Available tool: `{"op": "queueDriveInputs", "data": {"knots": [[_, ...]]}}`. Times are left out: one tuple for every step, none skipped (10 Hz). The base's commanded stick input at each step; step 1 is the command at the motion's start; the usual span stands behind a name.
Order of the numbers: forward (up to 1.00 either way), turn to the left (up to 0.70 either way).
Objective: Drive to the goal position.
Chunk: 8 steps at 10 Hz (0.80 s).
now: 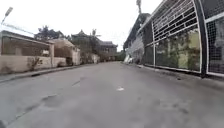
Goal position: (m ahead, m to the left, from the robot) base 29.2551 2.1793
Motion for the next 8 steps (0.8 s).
{"op": "queueDriveInputs", "data": {"knots": [[1.0,0.01],[1.0,0.01],[1.0,0.01],[1.0,0.01],[1.0,0.01],[1.0,0.01],[1.0,0.01],[1.0,0.01]]}}
